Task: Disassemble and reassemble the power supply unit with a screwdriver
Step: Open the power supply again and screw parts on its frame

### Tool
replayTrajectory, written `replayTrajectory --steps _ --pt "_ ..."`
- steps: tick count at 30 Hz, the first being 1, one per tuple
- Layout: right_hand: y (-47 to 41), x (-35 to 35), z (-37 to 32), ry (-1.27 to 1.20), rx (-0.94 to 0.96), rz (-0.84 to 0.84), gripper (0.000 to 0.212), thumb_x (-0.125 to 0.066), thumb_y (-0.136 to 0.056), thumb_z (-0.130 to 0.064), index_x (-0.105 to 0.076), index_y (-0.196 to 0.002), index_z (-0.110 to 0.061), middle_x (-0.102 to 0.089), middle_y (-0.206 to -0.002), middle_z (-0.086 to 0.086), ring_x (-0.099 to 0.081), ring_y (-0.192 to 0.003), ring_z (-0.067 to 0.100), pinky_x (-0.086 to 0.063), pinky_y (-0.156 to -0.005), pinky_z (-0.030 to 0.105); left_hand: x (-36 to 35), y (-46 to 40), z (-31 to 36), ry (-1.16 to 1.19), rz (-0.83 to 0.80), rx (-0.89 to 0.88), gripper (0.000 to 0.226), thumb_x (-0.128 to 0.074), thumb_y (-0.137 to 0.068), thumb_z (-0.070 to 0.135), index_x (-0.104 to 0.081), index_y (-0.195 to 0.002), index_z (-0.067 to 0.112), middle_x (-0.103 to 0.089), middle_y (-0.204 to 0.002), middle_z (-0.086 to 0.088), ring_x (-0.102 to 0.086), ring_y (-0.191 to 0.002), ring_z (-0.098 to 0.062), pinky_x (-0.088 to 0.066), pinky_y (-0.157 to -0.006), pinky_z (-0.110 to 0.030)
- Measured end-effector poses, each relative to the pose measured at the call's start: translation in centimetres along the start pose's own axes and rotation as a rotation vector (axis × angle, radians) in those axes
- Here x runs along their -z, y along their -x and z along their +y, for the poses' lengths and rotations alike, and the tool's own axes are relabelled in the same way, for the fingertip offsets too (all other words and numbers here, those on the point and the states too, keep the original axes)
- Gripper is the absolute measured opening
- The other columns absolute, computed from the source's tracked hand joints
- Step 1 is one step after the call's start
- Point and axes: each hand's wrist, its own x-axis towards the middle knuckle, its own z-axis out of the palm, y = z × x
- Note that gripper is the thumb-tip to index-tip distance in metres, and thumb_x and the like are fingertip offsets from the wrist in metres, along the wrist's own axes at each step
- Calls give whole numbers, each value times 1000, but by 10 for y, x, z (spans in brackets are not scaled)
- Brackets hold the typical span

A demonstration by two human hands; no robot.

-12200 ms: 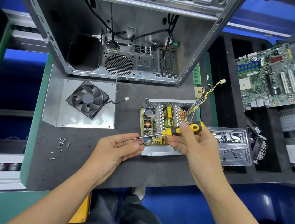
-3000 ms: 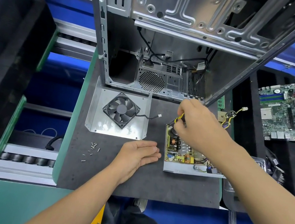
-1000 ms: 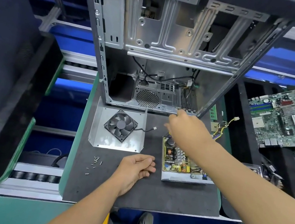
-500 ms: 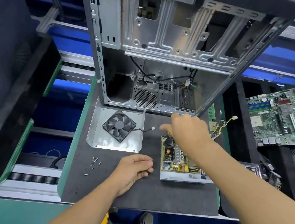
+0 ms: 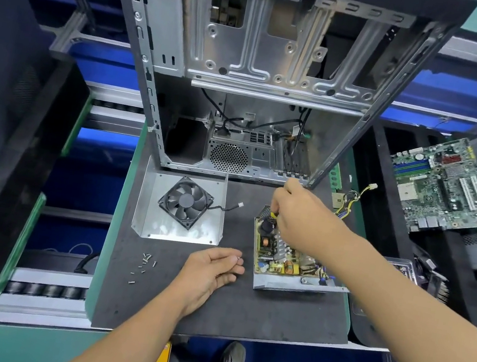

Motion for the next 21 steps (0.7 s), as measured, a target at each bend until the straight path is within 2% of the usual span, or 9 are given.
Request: replayTrajectory --steps 2,4,6,7,10,13,16,19,21 --pt "3 -3 -5 83 -36 85 13 -46 -98 -9 -49 -110 -11 -47 -113 9 -60 -90 29 -48 -70 37 -1 1 0 -1 3 1 12 -63 -92 0 -71 -101 -1 -74 -86 -11 -71 -72 -15 -56 -63 -21" --pt "3 -4 -13 200 -77 170 18 -41 -106 -27 -47 -112 -11 -56 -108 9 -65 -89 33 -39 -59 35 -2 1 1 -1 16 3 11 -62 -93 2 -70 -101 0 -74 -84 -10 -70 -70 -14 -56 -62 -21" --pt "2 -4 -16 225 -115 169 34 -37 -105 -43 -46 -113 -12 -62 -104 9 -66 -93 34 -36 -59 36 -3 2 2 -3 30 8 11 -62 -94 4 -70 -101 0 -74 -84 -10 -70 -70 -14 -56 -61 -21" --pt "1 -3 -15 161 -113 173 33 -42 -104 -43 -44 -115 -12 -59 -107 10 -64 -96 35 -38 -61 36 -4 2 2 -3 35 11 11 -62 -95 5 -70 -101 0 -74 -84 -10 -71 -70 -14 -56 -61 -21" --pt "1 2 -16 -6 -27 98 26 -57 -92 -6 -43 -113 -10 -39 -116 12 -52 -96 33 -39 -71 37 -4 2 2 7 35 9 11 -62 -95 6 -70 -100 1 -74 -84 -10 -71 -71 -15 -56 -61 -21" --pt "1 -2 -19 69 -38 98 27 -53 -84 8 -44 -101 -10 -41 -114 12 -56 -83 31 -32 -61 35 -5 3 2 3 31 8 11 -62 -94 7 -69 -100 1 -75 -84 -9 -72 -72 -15 -56 -61 -21" --pt "-2 -3 -23 183 -109 172 11 -50 -101 -18 -51 -109 -11 -58 -110 10 -66 -93 34 -33 -61 35 -5 4 3 -9 32 11 12 -62 -95 8 -69 -102 1 -75 -85 -9 -72 -72 -14 -57 -63 -22" --pt "1 -4 -10 133 -209 233 35 -38 -106 -38 -57 -111 -9 -67 -102 12 -66 -96 37 -35 -64 35 -6 5 4 -28 44 23 13 -64 -94 7 -70 -103 0 -76 -87 -10 -73 -73 -15 -57 -63 -21" --pt "9 -7 4 -21 -227 319 32 -44 -102 -39 -60 -102 -10 -67 -90 13 -65 -85 36 -41 -62 35 -7 5 6 -39 48 33 12 -65 -93 6 -71 -102 0 -76 -88 -11 -73 -72 -14 -57 -63 -21"
